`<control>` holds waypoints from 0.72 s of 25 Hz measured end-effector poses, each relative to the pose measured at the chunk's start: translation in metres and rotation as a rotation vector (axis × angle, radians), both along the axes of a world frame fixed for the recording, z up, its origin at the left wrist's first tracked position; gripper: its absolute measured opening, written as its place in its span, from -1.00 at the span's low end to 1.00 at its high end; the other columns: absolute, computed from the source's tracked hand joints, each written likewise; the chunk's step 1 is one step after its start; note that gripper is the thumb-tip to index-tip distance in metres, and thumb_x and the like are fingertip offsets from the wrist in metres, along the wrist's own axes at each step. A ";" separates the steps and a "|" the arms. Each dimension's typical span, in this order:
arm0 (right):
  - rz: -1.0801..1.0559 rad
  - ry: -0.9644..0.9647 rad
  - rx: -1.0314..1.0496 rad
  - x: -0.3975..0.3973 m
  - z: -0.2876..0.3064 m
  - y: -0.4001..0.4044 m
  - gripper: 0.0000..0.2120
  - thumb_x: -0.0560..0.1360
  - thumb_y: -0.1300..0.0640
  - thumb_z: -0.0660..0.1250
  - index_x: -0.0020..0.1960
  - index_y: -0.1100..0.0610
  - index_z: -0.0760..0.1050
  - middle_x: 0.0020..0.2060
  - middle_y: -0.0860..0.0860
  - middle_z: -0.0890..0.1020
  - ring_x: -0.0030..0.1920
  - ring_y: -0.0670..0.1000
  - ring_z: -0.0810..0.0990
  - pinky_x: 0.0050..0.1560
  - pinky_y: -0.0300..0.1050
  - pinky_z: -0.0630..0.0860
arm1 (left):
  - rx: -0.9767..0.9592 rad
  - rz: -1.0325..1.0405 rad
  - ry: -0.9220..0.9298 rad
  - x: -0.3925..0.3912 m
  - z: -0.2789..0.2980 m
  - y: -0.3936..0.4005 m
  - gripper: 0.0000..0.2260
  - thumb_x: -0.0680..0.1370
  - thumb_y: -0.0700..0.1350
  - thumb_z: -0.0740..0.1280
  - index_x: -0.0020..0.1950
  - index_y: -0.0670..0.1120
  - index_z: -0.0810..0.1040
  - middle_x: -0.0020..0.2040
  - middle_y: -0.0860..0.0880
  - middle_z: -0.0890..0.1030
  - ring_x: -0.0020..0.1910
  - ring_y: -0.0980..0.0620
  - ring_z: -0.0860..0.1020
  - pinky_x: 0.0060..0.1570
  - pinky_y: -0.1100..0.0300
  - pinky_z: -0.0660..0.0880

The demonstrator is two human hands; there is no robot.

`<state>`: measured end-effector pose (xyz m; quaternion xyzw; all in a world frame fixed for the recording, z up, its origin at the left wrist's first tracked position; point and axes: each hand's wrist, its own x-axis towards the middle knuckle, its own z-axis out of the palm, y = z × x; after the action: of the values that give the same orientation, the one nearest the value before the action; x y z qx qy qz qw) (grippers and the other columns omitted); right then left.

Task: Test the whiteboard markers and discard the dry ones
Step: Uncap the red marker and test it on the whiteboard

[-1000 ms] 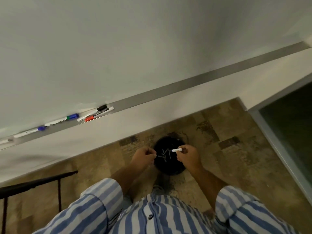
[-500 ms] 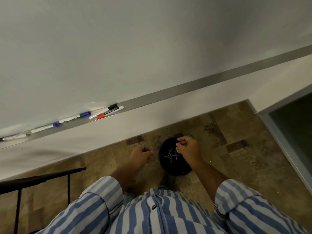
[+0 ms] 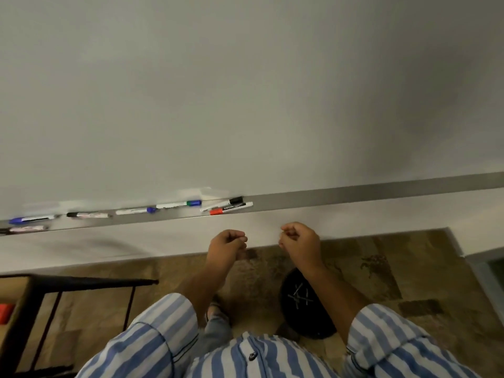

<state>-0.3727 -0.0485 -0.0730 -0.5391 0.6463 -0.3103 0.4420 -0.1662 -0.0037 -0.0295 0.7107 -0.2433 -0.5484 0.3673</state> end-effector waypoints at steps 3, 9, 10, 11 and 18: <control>0.034 -0.005 -0.016 0.035 0.005 -0.018 -0.86 0.59 0.26 0.45 0.10 0.09 0.68 -0.14 -0.01 0.75 -0.14 -0.02 0.76 0.00 0.02 0.77 | -0.033 0.023 0.014 0.038 0.004 -0.017 -0.85 0.67 -0.23 0.35 0.19 -0.08 0.65 0.14 -0.08 0.70 0.15 -0.07 0.66 0.08 0.07 0.66; 0.127 0.160 0.048 0.094 0.018 -0.054 -0.64 0.58 0.18 0.49 0.36 0.09 0.57 0.21 -0.05 0.58 0.03 -0.06 0.65 0.08 -0.29 0.59 | -0.006 -0.099 -0.056 0.110 0.006 -0.052 -0.81 0.65 -0.23 0.37 0.26 -0.12 0.59 0.09 -0.16 0.64 -0.02 -0.06 0.61 -0.15 0.10 0.61; 0.135 0.175 0.084 0.102 0.017 -0.059 -0.59 0.57 0.16 0.51 0.39 0.09 0.55 0.26 -0.03 0.54 0.08 -0.04 0.64 0.17 -0.21 0.61 | 0.004 -0.159 -0.096 0.120 0.003 -0.057 -0.80 0.64 -0.24 0.37 0.26 -0.12 0.58 0.07 -0.16 0.63 -0.06 -0.05 0.59 -0.18 0.10 0.59; 0.134 0.192 0.119 0.108 0.013 -0.062 -0.55 0.56 0.14 0.53 0.41 0.10 0.52 0.30 0.00 0.51 0.15 -0.01 0.62 0.27 -0.14 0.59 | 0.018 -0.225 -0.129 0.129 0.000 -0.063 -0.79 0.63 -0.25 0.38 0.25 -0.10 0.58 0.06 -0.15 0.64 -0.08 -0.05 0.59 -0.18 0.09 0.60; -0.006 0.151 0.233 0.142 0.012 -0.067 -0.47 0.54 0.16 0.55 0.46 0.14 0.47 0.32 -0.01 0.38 0.24 0.02 0.55 0.36 -0.16 0.46 | 0.078 -0.410 -0.077 0.151 -0.010 -0.083 -0.70 0.61 -0.27 0.39 0.33 -0.08 0.57 0.13 -0.13 0.65 0.10 -0.11 0.65 -0.04 0.07 0.69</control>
<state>-0.2311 -0.1153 -0.0614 -0.5039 0.7111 -0.1929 0.4508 -0.0149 -0.0868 -0.0398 0.6804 -0.3751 -0.5933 0.2106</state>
